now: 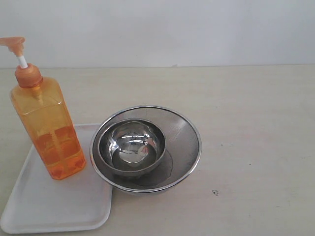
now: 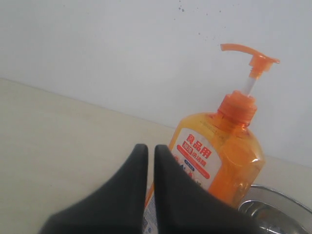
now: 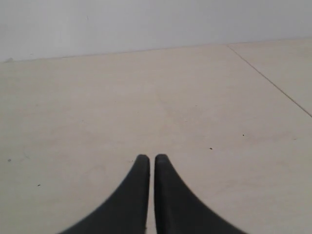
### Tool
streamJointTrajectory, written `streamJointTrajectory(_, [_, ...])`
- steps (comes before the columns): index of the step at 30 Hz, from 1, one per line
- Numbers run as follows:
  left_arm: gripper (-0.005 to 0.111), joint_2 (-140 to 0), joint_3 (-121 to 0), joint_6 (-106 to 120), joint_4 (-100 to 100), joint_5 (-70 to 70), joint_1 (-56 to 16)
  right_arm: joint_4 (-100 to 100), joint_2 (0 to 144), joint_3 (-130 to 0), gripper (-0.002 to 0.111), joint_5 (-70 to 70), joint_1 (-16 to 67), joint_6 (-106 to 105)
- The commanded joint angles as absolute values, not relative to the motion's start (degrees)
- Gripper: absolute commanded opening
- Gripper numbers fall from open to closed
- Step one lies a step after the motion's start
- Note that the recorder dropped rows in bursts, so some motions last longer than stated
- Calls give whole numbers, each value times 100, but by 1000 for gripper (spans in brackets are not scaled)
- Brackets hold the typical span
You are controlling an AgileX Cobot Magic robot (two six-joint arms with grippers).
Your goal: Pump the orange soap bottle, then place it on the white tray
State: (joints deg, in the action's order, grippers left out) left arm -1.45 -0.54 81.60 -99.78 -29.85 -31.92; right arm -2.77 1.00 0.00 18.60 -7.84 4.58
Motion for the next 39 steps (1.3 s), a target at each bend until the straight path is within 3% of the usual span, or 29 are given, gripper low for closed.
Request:
streamJointTrajectory(1, [5,-143,-30,8186,-9995,-3019,-3189,-332,67,0,1,1873,-799,417])
streamJointTrajectory(39, [5,-143,-324,8239,-9995,-2791,-3189,-332,67,0,1,1850,-799,415])
